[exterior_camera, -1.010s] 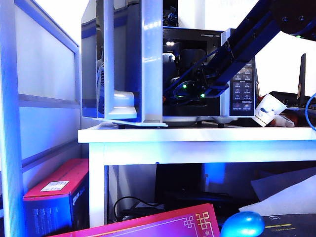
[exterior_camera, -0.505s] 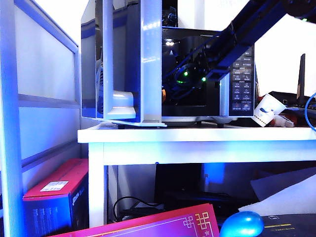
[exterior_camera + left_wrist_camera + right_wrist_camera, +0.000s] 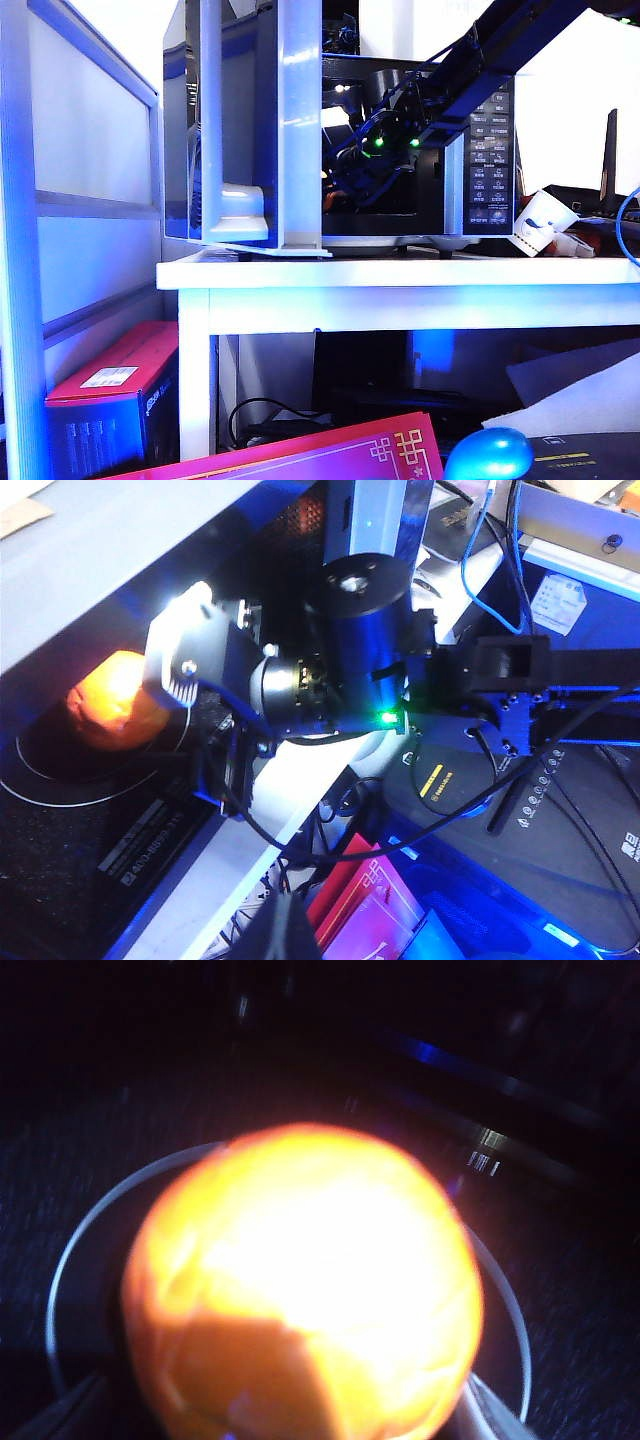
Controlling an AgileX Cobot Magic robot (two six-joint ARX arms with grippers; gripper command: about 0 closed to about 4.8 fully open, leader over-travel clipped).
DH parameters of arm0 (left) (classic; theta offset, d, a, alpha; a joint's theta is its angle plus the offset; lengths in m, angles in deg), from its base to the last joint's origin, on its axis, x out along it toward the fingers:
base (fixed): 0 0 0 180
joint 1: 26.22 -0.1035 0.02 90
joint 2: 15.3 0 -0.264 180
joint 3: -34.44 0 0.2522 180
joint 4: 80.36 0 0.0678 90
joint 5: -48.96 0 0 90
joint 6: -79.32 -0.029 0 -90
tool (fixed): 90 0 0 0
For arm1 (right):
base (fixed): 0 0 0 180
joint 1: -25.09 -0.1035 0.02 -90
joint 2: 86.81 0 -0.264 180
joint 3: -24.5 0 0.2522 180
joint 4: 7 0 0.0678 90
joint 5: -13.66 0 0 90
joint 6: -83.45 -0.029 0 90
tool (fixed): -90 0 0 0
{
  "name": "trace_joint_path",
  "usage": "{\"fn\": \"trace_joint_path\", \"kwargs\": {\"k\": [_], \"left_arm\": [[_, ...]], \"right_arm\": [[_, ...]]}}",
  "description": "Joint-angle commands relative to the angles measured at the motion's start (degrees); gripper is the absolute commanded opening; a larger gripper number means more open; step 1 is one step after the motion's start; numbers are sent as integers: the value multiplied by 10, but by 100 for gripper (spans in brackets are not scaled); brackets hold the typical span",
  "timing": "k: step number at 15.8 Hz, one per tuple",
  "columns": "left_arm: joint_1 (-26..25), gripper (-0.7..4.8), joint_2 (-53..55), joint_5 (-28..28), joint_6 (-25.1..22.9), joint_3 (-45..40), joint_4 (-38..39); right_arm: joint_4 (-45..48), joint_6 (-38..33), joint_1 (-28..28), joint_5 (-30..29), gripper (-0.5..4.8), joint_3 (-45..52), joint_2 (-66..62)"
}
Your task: Open the microwave door, place the orange inside the microwave, then close the microwave door.
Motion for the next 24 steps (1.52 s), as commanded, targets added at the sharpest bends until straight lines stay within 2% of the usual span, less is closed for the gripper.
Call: {"fn": "trace_joint_path", "kwargs": {"k": [1, 8, 15, 21, 24], "left_arm": [[2, 17, 18, 15, 2, -18, 123], [2, 17, 18, 15, 2, -18, 123], [2, 17, 18, 15, 2, -18, 123], [2, 17, 18, 15, 2, -18, 123], [2, 17, 18, 15, 2, -18, 123]], "right_arm": [[-42, 16, -1, 0, 479, -2, 21], [-181, 42, -1, 1, 479, -2, 52], [-279, 42, -1, 14, 479, -2, 96], [-418, 41, -1, 14, 479, -2, 146], [-451, 41, -1, 18, 479, -2, 168]]}}
